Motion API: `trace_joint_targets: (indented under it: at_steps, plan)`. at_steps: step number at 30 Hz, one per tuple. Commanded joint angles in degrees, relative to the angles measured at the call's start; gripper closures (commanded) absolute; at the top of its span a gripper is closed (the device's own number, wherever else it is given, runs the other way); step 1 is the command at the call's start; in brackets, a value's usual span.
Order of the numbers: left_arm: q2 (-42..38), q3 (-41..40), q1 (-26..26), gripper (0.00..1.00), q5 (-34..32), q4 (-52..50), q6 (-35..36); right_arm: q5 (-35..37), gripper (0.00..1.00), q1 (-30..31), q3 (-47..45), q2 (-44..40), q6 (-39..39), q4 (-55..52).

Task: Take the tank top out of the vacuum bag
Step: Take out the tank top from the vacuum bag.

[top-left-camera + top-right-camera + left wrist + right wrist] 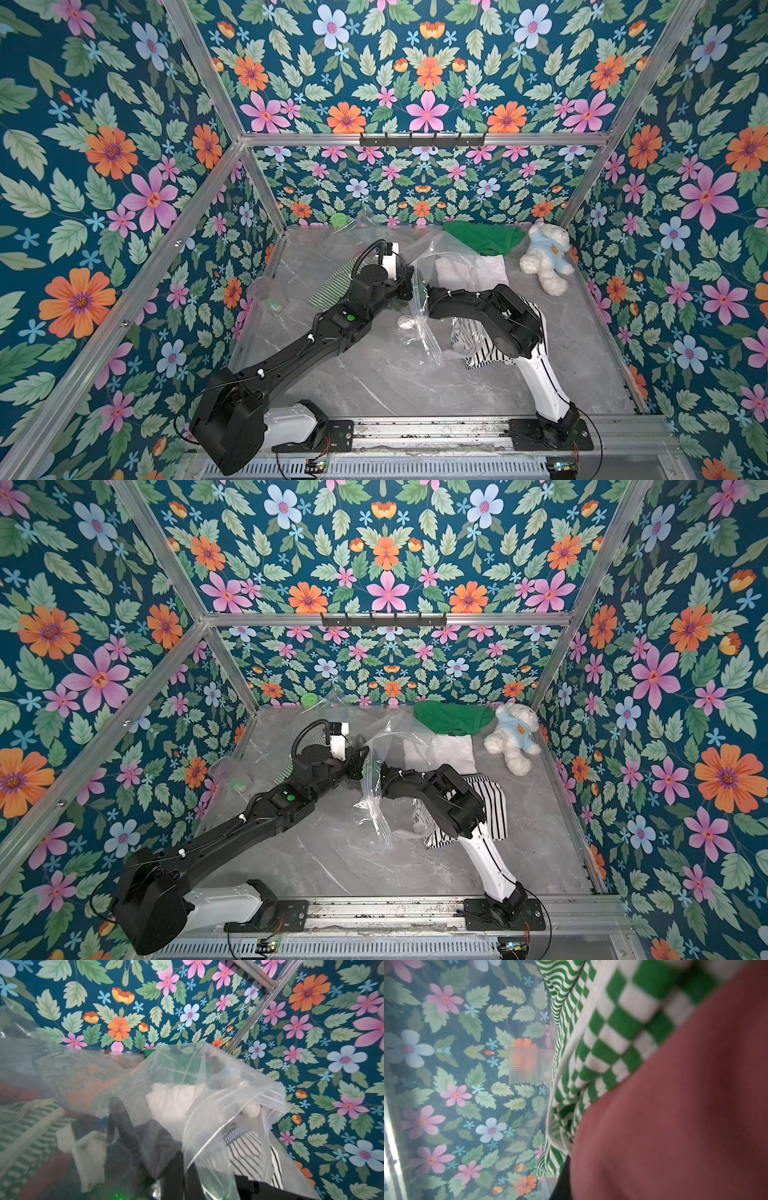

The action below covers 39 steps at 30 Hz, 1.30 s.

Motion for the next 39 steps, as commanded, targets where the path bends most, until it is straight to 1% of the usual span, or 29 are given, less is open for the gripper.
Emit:
trace_joint_targets:
  at_steps: [1, 7, 12, 20, 23, 25, 28, 32, 35, 37, 38, 39]
  plan:
    - [-0.13, -0.34, 0.89, 1.0, -2.77, 0.08, -0.15, 3.05, 1.0, 0.05, -5.33, -5.05, -1.89, 6.91]
    - [-0.22, -0.86, 1.68, 1.0, -3.12, 0.61, -0.68, 7.44, 1.0, 0.18, -16.97, -13.19, -3.95, 7.01]
    - [0.01, -1.24, 2.65, 1.0, -2.97, 0.61, -0.68, 10.34, 1.0, 0.12, -23.16, -19.7, -7.11, 4.84]
    - [0.84, -2.16, 4.0, 1.0, -2.77, 1.53, -0.99, 16.89, 1.0, 0.2, -28.68, -30.77, -12.91, -4.07]
    - [0.96, -2.56, 4.57, 1.0, -2.55, 1.92, -1.31, 19.0, 1.0, 0.21, -31.18, -33.7, -13.34, -6.14]
    - [1.01, -2.64, 4.84, 1.0, -2.29, 1.93, -1.25, 19.79, 1.0, 0.2, -32.83, -37.13, -13.42, -7.2]
    - [0.92, -2.91, 5.27, 1.0, -2.33, 1.84, -1.06, 21.56, 1.0, -0.06, -34.48, -40.48, -14.05, -11.23]
    - [0.57, -3.66, 5.72, 1.0, -2.67, 1.75, -1.02, 20.59, 1.0, -1.9, -34.73, -43.62, -14.23, -17.78]
    - [0.48, -4.35, 6.26, 1.0, -2.77, 1.89, -1.2, 19.32, 0.99, -3.28, -33.95, -44.28, -16.43, -21.63]
    - [0.65, -4.75, 6.64, 1.0, -2.69, 2.27, -1.46, 17.79, 0.73, -3.7, -32.04, -43.76, -18.53, -24.66]
    - [0.8, -5.0, 6.77, 1.0, -2.62, 2.37, -1.64, 17.76, 0.51, -3.75, -31.14, -43.78, -19.62, -26.11]
    - [1.04, -5.05, 6.92, 1.0, -2.6, 2.46, -1.81, 17.88, 0.36, -3.67, -30.55, -44.08, -20.26, -27.14]
